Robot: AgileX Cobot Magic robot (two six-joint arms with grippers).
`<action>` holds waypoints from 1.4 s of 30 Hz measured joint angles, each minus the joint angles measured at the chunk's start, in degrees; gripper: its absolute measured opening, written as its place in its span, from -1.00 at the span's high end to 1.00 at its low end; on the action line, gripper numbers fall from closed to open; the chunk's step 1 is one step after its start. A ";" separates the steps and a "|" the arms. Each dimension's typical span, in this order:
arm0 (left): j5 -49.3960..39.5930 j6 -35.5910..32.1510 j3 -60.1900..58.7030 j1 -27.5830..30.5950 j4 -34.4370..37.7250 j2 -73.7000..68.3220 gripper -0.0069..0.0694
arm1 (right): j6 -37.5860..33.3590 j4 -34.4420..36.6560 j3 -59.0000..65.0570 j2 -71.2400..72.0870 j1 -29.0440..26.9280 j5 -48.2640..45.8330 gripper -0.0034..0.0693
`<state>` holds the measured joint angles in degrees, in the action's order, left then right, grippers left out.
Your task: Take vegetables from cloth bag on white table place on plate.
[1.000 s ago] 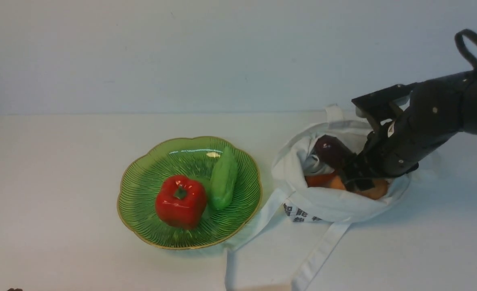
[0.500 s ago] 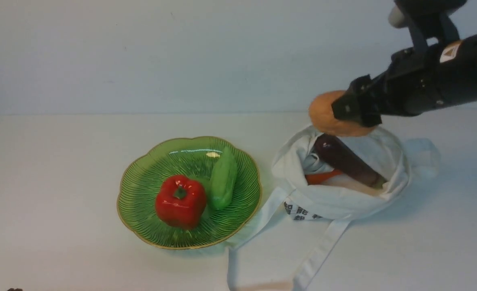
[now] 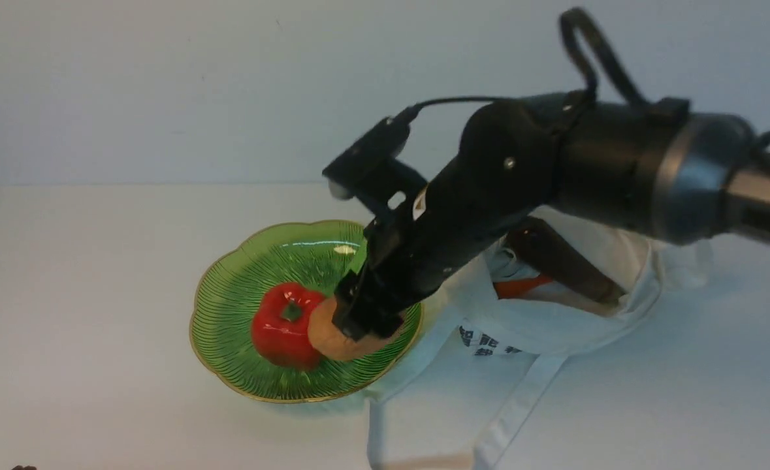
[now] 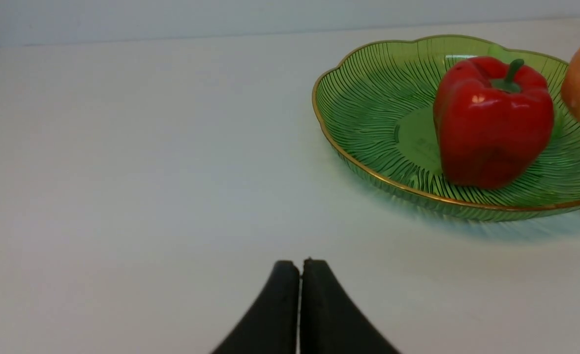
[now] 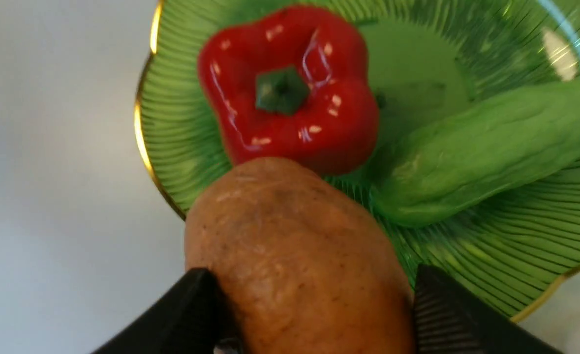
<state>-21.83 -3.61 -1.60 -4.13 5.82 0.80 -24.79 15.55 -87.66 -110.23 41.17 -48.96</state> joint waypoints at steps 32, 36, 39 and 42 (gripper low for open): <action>0.00 0.00 0.00 0.00 0.00 0.00 0.84 | 7.18 -7.00 -5.64 -3.83 0.19 4.04 -0.67; 0.00 0.00 0.00 0.00 0.00 0.00 0.84 | 14.65 -14.66 -5.64 3.66 0.19 1.12 -0.31; 0.00 0.00 0.00 0.00 0.00 0.00 0.84 | 20.61 -21.59 -5.64 12.12 0.19 -1.54 0.21; 0.00 0.00 0.00 0.00 0.00 0.00 0.84 | 24.21 -25.37 -5.64 19.85 0.19 -3.88 0.65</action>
<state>-21.83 -3.61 -1.60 -4.13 5.82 0.80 -0.58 -9.82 -93.30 -90.38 41.36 -52.84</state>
